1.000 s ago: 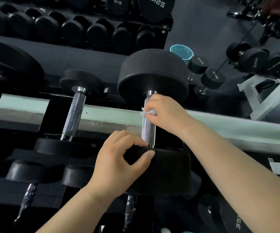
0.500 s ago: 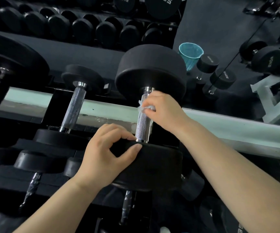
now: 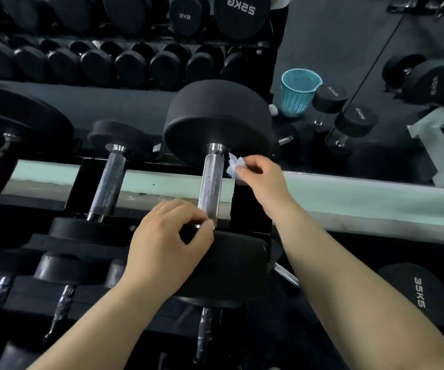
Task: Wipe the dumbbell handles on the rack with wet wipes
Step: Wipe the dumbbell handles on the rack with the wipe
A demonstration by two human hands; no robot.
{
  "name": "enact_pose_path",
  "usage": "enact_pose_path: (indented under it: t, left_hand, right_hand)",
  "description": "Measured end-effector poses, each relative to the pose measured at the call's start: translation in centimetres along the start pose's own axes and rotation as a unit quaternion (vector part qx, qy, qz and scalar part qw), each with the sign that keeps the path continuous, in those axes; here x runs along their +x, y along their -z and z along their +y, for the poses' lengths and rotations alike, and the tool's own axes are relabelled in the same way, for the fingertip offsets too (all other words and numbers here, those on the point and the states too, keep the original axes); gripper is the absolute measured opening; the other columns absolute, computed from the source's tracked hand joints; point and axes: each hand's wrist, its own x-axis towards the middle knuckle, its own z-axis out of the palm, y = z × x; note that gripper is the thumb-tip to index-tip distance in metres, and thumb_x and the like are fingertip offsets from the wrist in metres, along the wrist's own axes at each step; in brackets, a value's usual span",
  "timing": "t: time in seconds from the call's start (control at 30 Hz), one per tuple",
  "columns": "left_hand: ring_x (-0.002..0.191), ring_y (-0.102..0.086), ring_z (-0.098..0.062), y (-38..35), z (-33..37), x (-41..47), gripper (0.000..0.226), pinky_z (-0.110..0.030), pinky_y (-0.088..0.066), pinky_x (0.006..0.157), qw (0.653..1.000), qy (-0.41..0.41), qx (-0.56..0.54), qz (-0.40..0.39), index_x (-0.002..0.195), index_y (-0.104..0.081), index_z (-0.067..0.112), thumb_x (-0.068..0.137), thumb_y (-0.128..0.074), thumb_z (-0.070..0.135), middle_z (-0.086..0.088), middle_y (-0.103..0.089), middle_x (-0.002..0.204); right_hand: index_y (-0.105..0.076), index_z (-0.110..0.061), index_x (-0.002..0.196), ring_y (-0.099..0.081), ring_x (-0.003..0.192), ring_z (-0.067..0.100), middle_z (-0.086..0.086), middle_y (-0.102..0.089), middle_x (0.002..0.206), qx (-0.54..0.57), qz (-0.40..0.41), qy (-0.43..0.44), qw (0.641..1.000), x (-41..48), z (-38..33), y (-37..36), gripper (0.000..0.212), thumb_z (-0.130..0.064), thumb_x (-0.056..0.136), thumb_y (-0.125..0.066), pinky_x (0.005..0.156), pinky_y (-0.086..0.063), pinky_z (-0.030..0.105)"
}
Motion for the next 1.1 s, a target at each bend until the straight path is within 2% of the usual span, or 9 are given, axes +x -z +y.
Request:
enact_pose_path:
  t: [0.1, 0.17, 0.37, 0.5, 0.6, 0.77, 0.83, 1.0, 1.1]
  left_hand:
    - [0.085, -0.049, 0.004, 0.0, 0.1, -0.1, 0.013, -0.003, -0.036, 0.068, 1.000, 0.013, -0.010, -0.010, 0.059, -0.049, 0.040, 0.066, -0.042, 0.049, 0.015, -0.061, 0.080]
    - [0.084, -0.050, 0.003, 0.0, 0.0, -0.1, 0.013, -0.003, -0.036, 0.068, 1.000, 0.012, -0.014, -0.008, 0.059, -0.049, 0.041, 0.065, -0.041, 0.050, 0.023, -0.056, 0.094]
    - [0.078, -0.052, 0.000, 0.0, -0.1, 0.0, 0.015, -0.009, -0.038, 0.067, 1.000, 0.008, -0.012, -0.005, 0.059, -0.051, 0.037, 0.066, -0.043, 0.047, 0.020, -0.057, 0.093]
    - [0.077, -0.053, 0.000, 0.0, -0.2, 0.0, 0.019, -0.009, -0.039, 0.066, 1.000, 0.014, -0.016, -0.004, 0.055, -0.053, 0.034, 0.066, -0.043, 0.047, 0.020, -0.058, 0.088]
    - [0.076, -0.054, 0.000, 0.1, -0.2, -0.1, 0.012, -0.008, -0.038, 0.065, 1.000, 0.011, -0.021, -0.005, 0.058, -0.050, 0.040, 0.067, -0.044, 0.045, 0.020, -0.059, 0.087]
    - [0.075, -0.054, -0.001, 0.0, -0.2, 0.0, 0.022, -0.011, -0.039, 0.065, 1.000, 0.011, -0.015, -0.004, 0.057, -0.055, 0.030, 0.067, -0.044, 0.045, 0.018, -0.059, 0.088]
    - [0.075, -0.054, -0.001, 0.0, -0.1, 0.0, 0.018, -0.011, -0.039, 0.065, 1.000, 0.011, -0.017, -0.004, 0.055, -0.053, 0.034, 0.067, -0.044, 0.045, 0.017, -0.059, 0.087]
    - [0.077, -0.053, 0.001, 0.1, -0.1, -0.1, 0.012, -0.006, -0.038, 0.066, 1.000, 0.008, -0.020, -0.003, 0.058, -0.050, 0.040, 0.068, -0.045, 0.044, 0.020, -0.058, 0.087]
    - [0.076, -0.053, 0.001, 0.0, -0.2, -0.1, 0.020, -0.006, -0.038, 0.066, 1.000, 0.011, -0.023, -0.004, 0.061, -0.056, 0.029, 0.068, -0.045, 0.045, 0.019, -0.058, 0.087]
  right_hand:
    - [-0.055, -0.020, 0.073, -0.055, 0.067, 0.006, -0.005, -0.055, 0.072, 0.079, -0.043, -0.030, 0.995, 0.8, 0.4, -1.1, 0.019, -0.005, 0.083, -0.059, 0.073, -0.051, 0.022]
    - [-0.055, -0.019, 0.073, -0.055, 0.064, 0.005, -0.004, -0.056, 0.073, 0.065, -0.082, -0.026, 0.994, 0.7, 0.6, -1.1, 0.018, -0.005, 0.082, -0.061, 0.064, -0.049, 0.015]
    - [-0.050, -0.024, 0.063, -0.048, 0.065, -0.003, -0.010, -0.052, 0.069, -0.087, -0.229, -0.017, 0.969, -2.4, 1.4, -0.1, 0.030, -0.003, 0.076, -0.068, 0.058, -0.039, 0.001]
    - [-0.052, -0.024, 0.066, -0.055, 0.069, -0.002, -0.011, -0.057, 0.075, -0.012, -0.108, 0.023, 0.994, -0.3, 0.6, -0.9, 0.028, -0.004, 0.079, -0.065, 0.073, -0.048, 0.017]
    - [-0.056, -0.020, 0.069, -0.053, 0.064, 0.006, -0.007, -0.057, 0.070, 0.030, -0.049, 0.002, 0.998, 0.9, 0.5, -1.4, 0.019, -0.007, 0.081, -0.063, 0.069, -0.047, 0.023]
    - [-0.063, -0.006, 0.087, -0.050, 0.062, -0.005, -0.013, -0.053, 0.071, -0.064, -0.199, 0.009, 0.978, -2.8, 1.4, -0.8, 0.010, -0.004, 0.077, -0.067, 0.064, -0.041, 0.003]
    - [-0.064, -0.001, 0.090, -0.048, 0.064, -0.005, -0.016, -0.050, 0.071, -0.091, -0.197, 0.028, 0.976, -2.7, 1.3, -0.8, 0.013, -0.005, 0.078, -0.067, 0.062, -0.040, 0.000]
    - [-0.056, -0.018, 0.076, -0.049, 0.063, 0.000, -0.013, -0.054, 0.069, -0.025, 0.013, 0.059, 0.998, 1.1, 0.1, -2.7, 0.012, -0.008, 0.082, -0.061, 0.061, -0.038, 0.007]
    - [-0.058, -0.017, 0.073, -0.052, 0.066, 0.005, -0.012, -0.056, 0.069, 0.001, 0.030, 0.040, 0.999, 1.3, 0.1, -2.6, 0.013, -0.007, 0.082, -0.060, 0.066, -0.042, 0.015]
